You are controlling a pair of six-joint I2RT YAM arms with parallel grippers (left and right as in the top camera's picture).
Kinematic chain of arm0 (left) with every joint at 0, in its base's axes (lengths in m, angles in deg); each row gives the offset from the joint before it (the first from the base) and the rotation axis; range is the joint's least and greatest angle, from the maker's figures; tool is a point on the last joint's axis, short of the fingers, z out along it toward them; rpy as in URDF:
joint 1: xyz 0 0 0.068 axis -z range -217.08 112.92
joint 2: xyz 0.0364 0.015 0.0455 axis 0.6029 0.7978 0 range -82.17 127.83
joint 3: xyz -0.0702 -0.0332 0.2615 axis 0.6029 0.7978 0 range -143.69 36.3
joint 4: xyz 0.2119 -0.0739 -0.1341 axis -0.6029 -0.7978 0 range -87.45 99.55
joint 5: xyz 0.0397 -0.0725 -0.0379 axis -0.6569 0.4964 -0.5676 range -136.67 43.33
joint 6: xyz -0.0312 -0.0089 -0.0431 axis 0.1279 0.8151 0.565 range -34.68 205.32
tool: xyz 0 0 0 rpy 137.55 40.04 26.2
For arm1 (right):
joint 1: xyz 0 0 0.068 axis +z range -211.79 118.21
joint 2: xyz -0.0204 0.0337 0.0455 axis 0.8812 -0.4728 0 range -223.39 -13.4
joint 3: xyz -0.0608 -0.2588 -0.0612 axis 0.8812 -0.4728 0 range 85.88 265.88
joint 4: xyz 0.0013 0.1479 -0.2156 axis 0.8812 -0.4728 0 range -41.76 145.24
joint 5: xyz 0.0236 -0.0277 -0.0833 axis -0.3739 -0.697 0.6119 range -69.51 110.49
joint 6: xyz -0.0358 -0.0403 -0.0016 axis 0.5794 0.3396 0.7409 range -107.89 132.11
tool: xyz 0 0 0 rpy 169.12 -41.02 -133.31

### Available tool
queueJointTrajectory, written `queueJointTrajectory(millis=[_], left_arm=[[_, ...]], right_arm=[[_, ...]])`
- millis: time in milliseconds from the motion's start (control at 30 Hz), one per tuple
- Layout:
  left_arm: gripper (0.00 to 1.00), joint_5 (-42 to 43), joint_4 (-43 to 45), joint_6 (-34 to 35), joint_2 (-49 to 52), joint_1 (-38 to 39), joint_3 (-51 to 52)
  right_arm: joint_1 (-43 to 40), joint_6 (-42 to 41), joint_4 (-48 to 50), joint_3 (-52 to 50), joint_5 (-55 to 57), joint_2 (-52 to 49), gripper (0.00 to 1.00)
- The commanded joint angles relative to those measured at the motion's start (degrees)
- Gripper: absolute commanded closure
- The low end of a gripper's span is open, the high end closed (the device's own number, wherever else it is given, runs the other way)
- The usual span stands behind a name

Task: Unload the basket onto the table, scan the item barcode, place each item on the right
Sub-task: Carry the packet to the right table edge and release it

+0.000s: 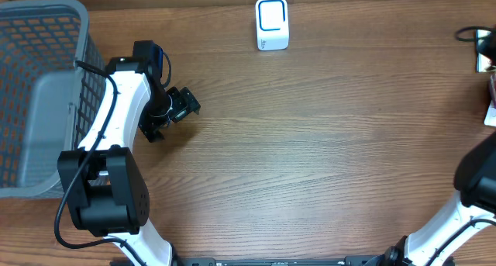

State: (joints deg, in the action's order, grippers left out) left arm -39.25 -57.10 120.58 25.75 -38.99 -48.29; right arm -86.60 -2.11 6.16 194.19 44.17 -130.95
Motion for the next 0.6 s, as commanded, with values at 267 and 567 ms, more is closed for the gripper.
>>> queueJointTrajectory(millis=[267, 567], left_arm=[[0.00, -0.42, -0.11, 0.74, 0.20, 0.07, -1.07], [0.00, -0.42, -0.11, 0.74, 0.20, 0.07, -1.07]], right_arm=[[-15.58, -7.06, -1.92, 0.61, -13.92, 2.01, 0.88], [-16.11, -6.80, -5.44, 1.05, -14.80, 2.99, 0.00]])
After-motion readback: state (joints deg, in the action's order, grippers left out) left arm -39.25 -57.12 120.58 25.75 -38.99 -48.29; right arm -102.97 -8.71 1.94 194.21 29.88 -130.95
